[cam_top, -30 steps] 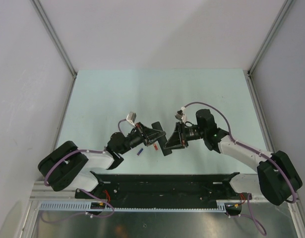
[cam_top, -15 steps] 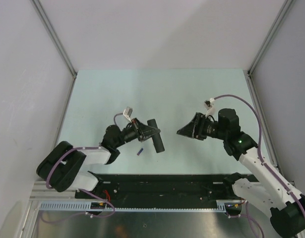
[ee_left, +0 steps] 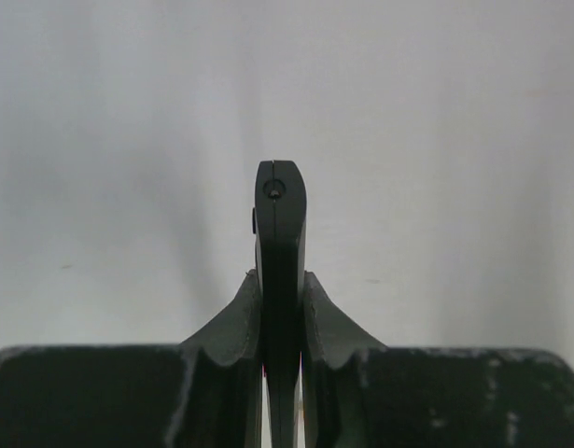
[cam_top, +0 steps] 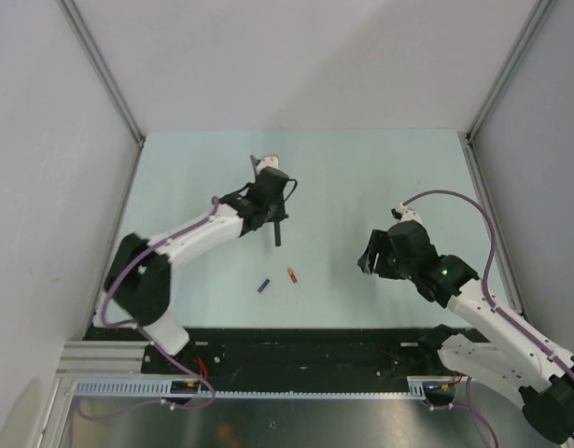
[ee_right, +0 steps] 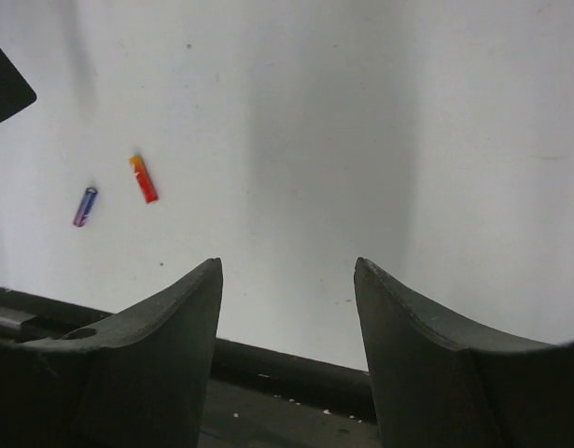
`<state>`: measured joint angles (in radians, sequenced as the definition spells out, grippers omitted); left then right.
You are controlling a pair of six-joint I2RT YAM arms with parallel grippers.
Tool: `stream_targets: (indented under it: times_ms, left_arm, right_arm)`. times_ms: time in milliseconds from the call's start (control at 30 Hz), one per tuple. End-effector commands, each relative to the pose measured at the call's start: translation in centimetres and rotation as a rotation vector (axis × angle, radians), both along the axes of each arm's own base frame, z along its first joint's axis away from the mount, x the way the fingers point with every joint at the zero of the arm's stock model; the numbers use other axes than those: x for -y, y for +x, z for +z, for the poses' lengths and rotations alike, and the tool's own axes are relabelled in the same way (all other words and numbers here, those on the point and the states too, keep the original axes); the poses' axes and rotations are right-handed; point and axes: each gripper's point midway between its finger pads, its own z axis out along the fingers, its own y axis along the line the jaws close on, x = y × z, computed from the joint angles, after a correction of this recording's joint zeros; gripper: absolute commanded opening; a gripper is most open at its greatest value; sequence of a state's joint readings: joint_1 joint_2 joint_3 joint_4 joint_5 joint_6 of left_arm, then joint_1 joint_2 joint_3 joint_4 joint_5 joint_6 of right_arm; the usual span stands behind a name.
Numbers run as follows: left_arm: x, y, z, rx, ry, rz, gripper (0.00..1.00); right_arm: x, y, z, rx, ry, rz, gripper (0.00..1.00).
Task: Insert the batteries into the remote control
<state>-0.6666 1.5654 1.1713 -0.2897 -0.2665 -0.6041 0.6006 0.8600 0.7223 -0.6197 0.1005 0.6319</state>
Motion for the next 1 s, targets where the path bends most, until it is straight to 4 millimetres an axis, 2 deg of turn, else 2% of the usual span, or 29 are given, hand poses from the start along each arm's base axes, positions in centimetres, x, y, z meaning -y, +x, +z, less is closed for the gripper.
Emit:
stream_targets:
  times_ms: [0, 33, 67, 133, 267, 300, 433, 533, 633, 733, 800, 833, 867, 900, 933, 967]
  left_arm:
    - [-5.7, -0.3, -4.4, -0.155, 0.496, 0.027, 0.00]
    - [-5.6, 0.0, -4.6, -0.163, 0.527, 0.024, 0.00]
    - [-5.5, 0.2, -5.7, -0.178, 0.579, 0.025, 0.00]
    - [-4.8, 1.0, -5.2, -0.169, 0.590, 0.031, 0.00]
    - [-2.4, 1.9, -6.6, -0.184, 0.597, -0.004, 0.02]
    - [-1.6, 2.2, -7.7, -0.204, 0.601, -0.019, 0.09]
    - [0.1, 1.6, -9.9, -0.249, 0.601, -0.070, 0.19]
    - [0.5, 1.1, -11.0, -0.268, 0.614, -0.097, 0.26]
    - [0.7, 0.9, -11.1, -0.267, 0.619, -0.103, 0.34]
    - [1.1, 0.8, -10.9, -0.261, 0.608, -0.113, 0.41]
    - [1.2, 0.8, -10.0, -0.242, 0.591, -0.108, 0.60]
    - [1.2, 0.9, -9.4, -0.228, 0.581, -0.103, 0.63]
    - [1.2, 0.8, -7.9, -0.202, 0.553, -0.099, 0.78]
    - [1.3, 0.8, -7.0, -0.181, 0.539, -0.099, 0.81]
    - [1.4, 1.0, -5.5, -0.145, 0.507, -0.091, 0.92]
    - [1.1, 0.5, -3.5, -0.107, 0.469, -0.088, 0.93]
  right_arm:
    - [1.1, 0.8, 1.6, 0.079, -0.073, -0.043, 0.63]
    - [1.2, 0.8, 1.5, 0.079, -0.077, -0.044, 0.63]
    - [1.1, 0.7, 1.5, 0.081, -0.079, -0.037, 0.63]
    - [1.3, 0.6, 1.4, 0.079, -0.084, -0.038, 0.64]
    - [1.1, 0.7, 1.2, 0.071, -0.093, -0.024, 0.65]
    - [1.0, 0.7, 1.2, 0.070, -0.092, -0.019, 0.65]
    - [0.7, 0.6, 1.2, 0.060, -0.070, -0.002, 0.66]
    - [0.5, 0.4, 1.3, 0.055, -0.058, 0.012, 0.66]
    - [0.3, 0.2, 1.5, 0.055, -0.038, 0.020, 0.66]
    - [0.3, 0.1, 1.8, 0.058, -0.026, 0.020, 0.66]
    - [0.6, -0.1, 1.9, 0.058, -0.026, 0.012, 0.66]
    - [0.8, -0.1, 1.9, 0.060, -0.027, 0.006, 0.66]
    - [1.1, -0.2, 1.9, 0.056, -0.033, -0.003, 0.66]
    - [1.3, -0.2, 2.0, 0.063, -0.035, -0.012, 0.67]
    - [1.5, -0.3, 2.2, 0.071, -0.033, -0.018, 0.67]
    - [1.7, -0.3, 2.4, 0.078, -0.032, -0.027, 0.67]
